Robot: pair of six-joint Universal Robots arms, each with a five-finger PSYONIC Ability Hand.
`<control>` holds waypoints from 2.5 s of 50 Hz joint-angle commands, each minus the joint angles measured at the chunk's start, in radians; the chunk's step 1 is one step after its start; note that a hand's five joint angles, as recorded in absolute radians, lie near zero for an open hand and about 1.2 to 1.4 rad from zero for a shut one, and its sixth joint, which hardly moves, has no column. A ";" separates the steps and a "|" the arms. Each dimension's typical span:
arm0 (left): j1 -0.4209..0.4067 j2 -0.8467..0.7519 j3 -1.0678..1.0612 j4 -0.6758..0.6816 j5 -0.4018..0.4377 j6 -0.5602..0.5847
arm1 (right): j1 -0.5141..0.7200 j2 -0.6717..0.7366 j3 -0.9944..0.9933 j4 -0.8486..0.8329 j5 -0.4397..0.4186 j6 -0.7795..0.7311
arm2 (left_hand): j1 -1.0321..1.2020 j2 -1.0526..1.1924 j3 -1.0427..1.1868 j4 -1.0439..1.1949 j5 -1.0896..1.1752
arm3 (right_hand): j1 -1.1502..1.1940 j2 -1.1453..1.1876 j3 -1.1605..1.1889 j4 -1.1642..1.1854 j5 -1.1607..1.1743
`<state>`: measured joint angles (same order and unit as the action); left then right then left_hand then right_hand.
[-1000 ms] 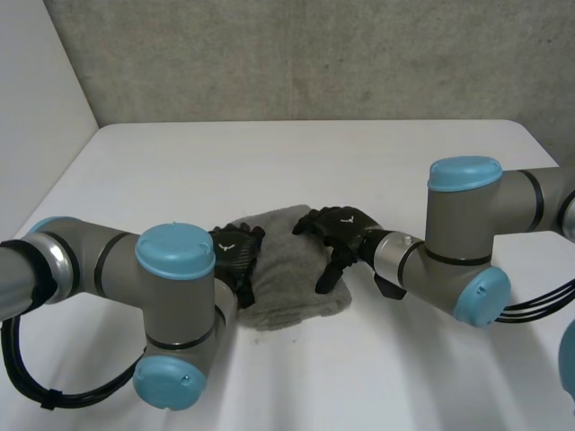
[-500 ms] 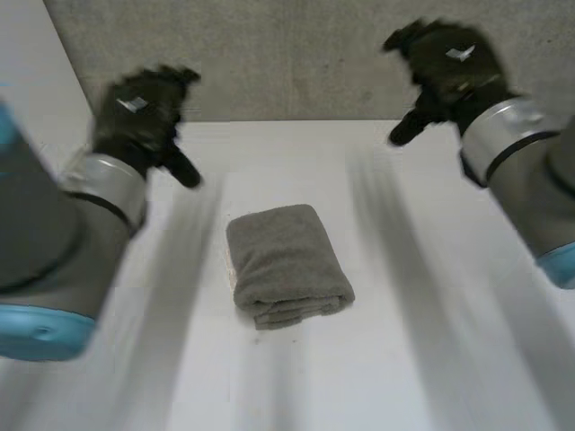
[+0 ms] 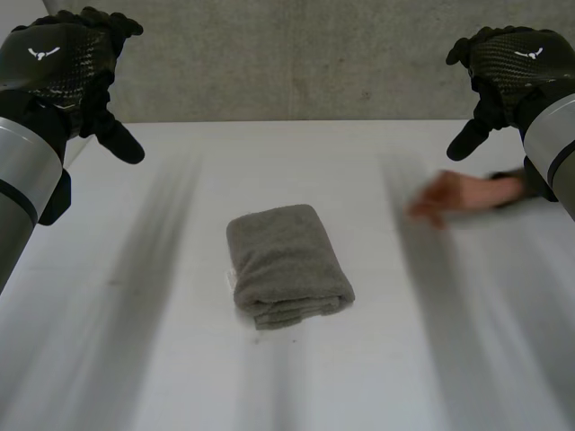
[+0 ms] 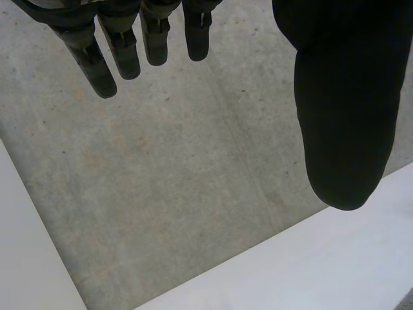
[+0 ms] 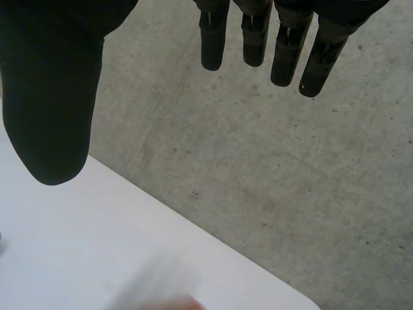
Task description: Fold the towel.
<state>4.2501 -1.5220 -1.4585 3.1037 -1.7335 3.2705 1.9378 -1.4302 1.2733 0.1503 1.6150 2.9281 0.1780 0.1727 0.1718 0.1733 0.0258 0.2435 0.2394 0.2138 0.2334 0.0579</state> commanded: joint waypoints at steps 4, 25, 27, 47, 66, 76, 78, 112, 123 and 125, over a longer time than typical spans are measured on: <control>-0.004 -0.017 0.004 0.004 0.005 -0.002 | 0.003 -0.001 0.006 -0.008 0.000 -0.003 | 0.000 0.006 0.006 0.005 -0.022 | -0.069 -0.065 -0.039 -0.059 -0.058; -0.006 -0.069 0.082 0.009 0.124 0.003 | 0.001 0.002 0.005 -0.008 -0.012 -0.004 | 0.000 0.006 0.006 0.005 -0.022 | -0.069 -0.065 -0.039 -0.059 -0.058; -0.006 -0.072 0.084 0.009 0.124 0.002 | 0.001 0.004 0.005 -0.008 -0.015 -0.001 | 0.000 0.006 0.006 0.005 -0.022 | -0.069 -0.065 -0.039 -0.059 -0.058; -0.003 -0.072 0.084 0.009 0.120 0.000 | -0.002 0.004 0.001 -0.017 -0.010 -0.003 | 0.000 0.006 0.006 0.005 -0.022 | -0.069 -0.065 -0.039 -0.059 -0.058; 0.037 -0.073 0.086 0.009 0.121 -0.002 | 0.004 0.004 0.011 -0.021 -0.012 -0.003 | 0.000 0.006 0.006 0.005 -0.022 | -0.069 -0.065 -0.039 -0.059 -0.058; 0.037 -0.081 0.079 0.010 0.123 -0.002 | 0.013 0.005 0.015 -0.023 -0.012 -0.003 | 0.000 0.006 0.006 0.005 -0.022 | -0.069 -0.065 -0.039 -0.059 -0.058; 0.037 -0.080 0.079 0.009 0.123 -0.003 | 0.013 0.005 0.015 -0.024 -0.012 -0.003 | 0.000 0.006 0.006 0.005 -0.022 | -0.069 -0.065 -0.039 -0.059 -0.058; 0.034 -0.080 0.070 0.010 0.123 -0.003 | 0.004 -0.010 0.021 -0.064 -0.012 -0.004 | 0.000 0.006 0.006 0.005 -0.022 | -0.069 -0.065 -0.039 -0.059 -0.058; 0.036 -0.080 0.069 0.010 0.123 -0.003 | 0.006 -0.010 0.021 -0.064 -0.012 -0.006 | 0.000 0.006 0.006 0.005 -0.022 | -0.069 -0.065 -0.039 -0.059 -0.058; 0.036 -0.080 0.069 0.010 0.123 -0.003 | 0.006 -0.010 0.021 -0.064 -0.012 -0.007 | 0.000 0.006 0.006 0.005 -0.022 | -0.069 -0.065 -0.039 -0.059 -0.058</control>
<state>4.2858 -1.6014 -1.3892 3.1140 -1.6107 3.2674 1.9440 -1.4405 1.2951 0.0860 1.6030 2.9224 0.1780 0.1680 0.1698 0.1695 0.0261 0.2435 0.2394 0.2139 0.2334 0.0577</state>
